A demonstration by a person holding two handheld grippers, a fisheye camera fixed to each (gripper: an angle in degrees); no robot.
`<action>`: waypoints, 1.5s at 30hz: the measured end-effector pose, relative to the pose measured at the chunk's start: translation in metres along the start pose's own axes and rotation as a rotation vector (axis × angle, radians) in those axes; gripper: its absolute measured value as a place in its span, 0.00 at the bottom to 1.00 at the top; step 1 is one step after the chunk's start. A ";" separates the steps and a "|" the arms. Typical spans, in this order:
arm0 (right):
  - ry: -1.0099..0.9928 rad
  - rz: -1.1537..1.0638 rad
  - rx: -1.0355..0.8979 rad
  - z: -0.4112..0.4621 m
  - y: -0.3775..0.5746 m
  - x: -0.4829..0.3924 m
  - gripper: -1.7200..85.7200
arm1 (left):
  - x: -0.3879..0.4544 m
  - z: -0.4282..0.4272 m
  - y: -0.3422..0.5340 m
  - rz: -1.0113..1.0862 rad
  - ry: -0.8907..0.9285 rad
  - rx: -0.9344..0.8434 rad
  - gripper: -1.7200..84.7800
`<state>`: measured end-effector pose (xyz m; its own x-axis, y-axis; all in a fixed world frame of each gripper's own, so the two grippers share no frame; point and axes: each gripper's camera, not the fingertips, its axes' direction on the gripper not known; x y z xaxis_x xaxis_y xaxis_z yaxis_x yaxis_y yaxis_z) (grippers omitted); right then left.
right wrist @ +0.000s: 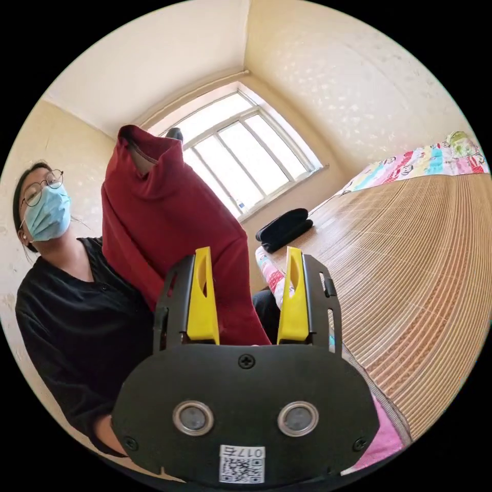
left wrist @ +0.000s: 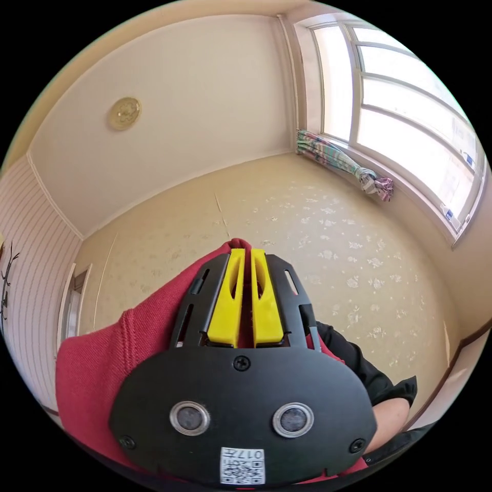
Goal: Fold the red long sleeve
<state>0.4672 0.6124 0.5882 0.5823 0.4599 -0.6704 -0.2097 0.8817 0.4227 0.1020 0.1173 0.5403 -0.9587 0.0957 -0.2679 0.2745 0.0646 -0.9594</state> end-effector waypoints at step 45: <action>0.820 -0.461 0.849 0.029 -0.014 -0.410 0.06 | 0.042 0.343 0.005 0.394 -1.938 -0.649 0.01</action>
<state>0.2539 0.4090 0.8746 -0.2525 0.3274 -0.9105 0.6272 0.7720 0.1036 0.0371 -0.2187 0.4937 0.4394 -0.7141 -0.5450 0.0039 0.6082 -0.7938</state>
